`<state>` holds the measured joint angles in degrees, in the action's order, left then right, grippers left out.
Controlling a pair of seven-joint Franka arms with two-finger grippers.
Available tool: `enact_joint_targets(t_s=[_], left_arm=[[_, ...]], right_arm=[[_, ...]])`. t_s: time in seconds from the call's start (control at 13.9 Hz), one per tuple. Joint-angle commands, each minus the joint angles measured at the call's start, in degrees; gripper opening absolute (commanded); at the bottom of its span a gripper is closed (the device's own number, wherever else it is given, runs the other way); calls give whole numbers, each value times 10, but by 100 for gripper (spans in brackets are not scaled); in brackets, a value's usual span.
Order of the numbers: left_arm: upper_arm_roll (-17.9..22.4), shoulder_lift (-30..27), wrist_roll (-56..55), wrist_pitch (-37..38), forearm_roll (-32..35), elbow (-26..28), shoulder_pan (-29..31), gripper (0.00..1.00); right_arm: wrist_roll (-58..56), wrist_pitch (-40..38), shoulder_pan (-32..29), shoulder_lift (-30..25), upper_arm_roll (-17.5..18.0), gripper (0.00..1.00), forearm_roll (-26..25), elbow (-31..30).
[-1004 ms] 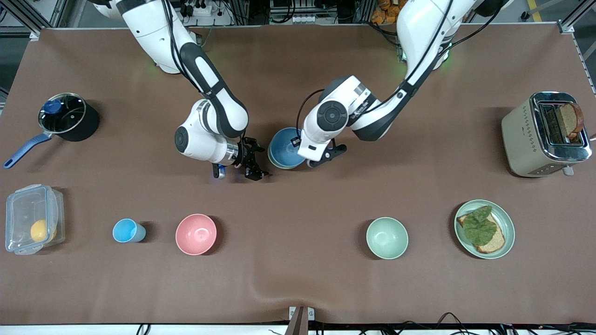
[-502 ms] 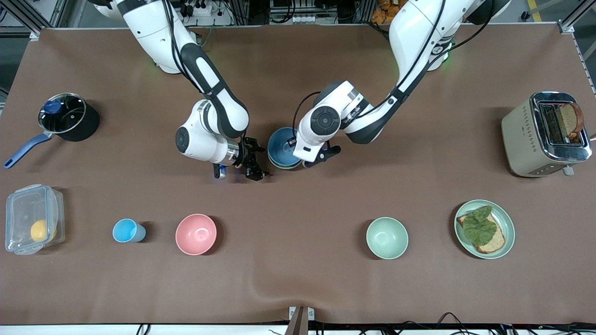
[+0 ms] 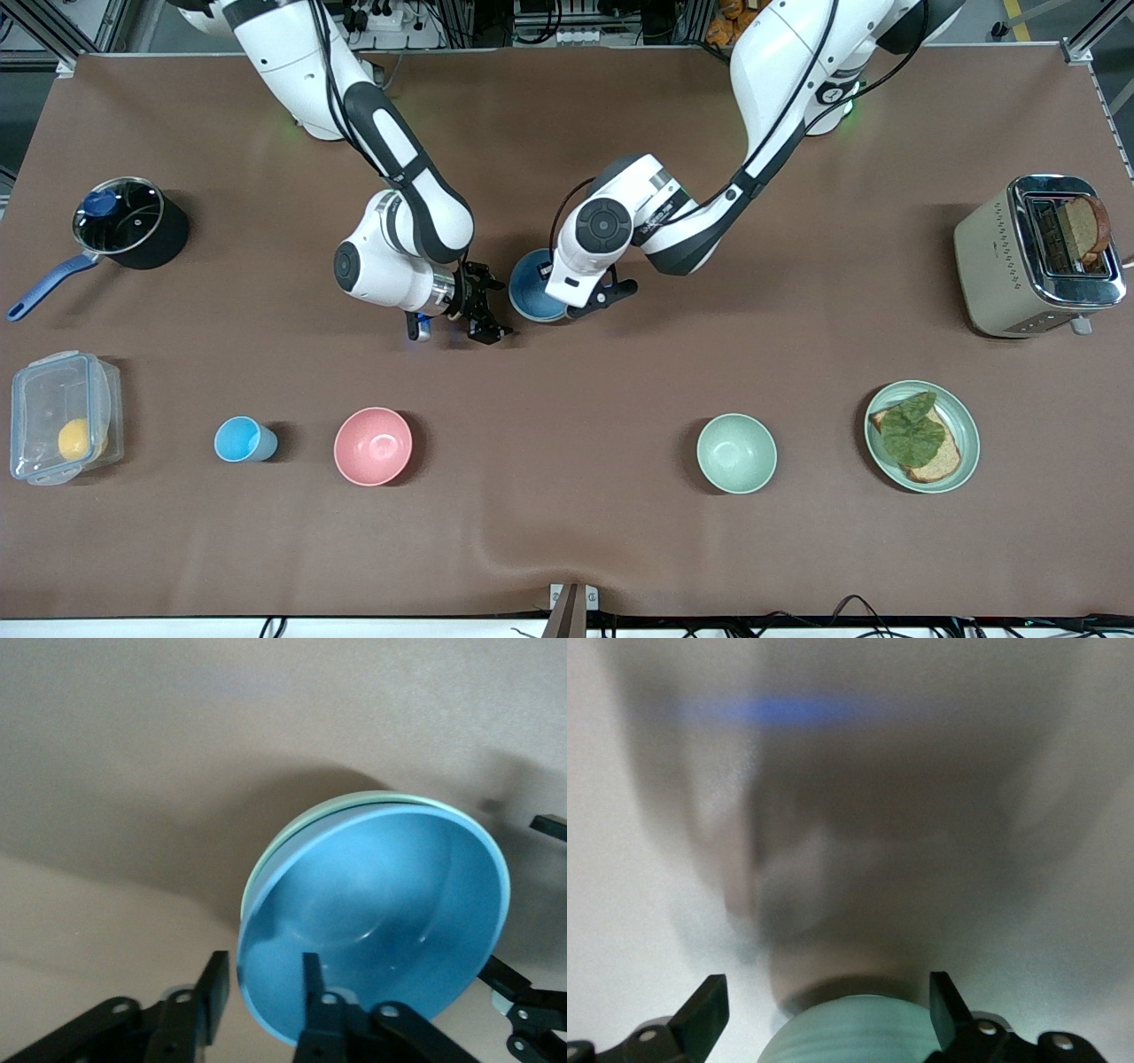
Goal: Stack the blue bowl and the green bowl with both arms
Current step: 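Lower the blue bowl into the green bowl held by the right gripper, then open both grippers and lift them away from the stacked bowls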
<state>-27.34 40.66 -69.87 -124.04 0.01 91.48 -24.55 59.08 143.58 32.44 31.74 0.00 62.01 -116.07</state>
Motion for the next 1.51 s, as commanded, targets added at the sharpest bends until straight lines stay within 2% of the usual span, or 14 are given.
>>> enact_joint_targets(t_s=[0.0, 0.22, 0.29, 0.5, 0.93, 1.22, 1.43], left_arm=[[4, -14, -2, 2, 14, -8, 1, 100], [6, -43, 2, 8, 46, -8, 6, 100], [7, -47, 4, 12, 57, -8, 10, 100], [7, -91, 62, 49, 65, -9, 39, 100], [1, -164, 247, 183, 55, -25, 183, 100], [0, -182, 327, 277, 55, -76, 248, 100], [-2, -191, 377, 296, 51, -96, 293, 100]], right_arm=[[-26, -32, -10, -2, 0, 100, 15, 7], [-55, -63, -28, -8, -4, 100, 2, 2], [-57, -67, -29, -10, -8, 100, -18, 1], [-56, -135, -29, -20, -53, 100, -75, 2], [-52, -264, -28, -55, -134, 100, -227, 2], [-58, -327, -29, -74, -173, 100, -273, 4], [-88, -379, -32, -95, -214, 100, -305, 7]])
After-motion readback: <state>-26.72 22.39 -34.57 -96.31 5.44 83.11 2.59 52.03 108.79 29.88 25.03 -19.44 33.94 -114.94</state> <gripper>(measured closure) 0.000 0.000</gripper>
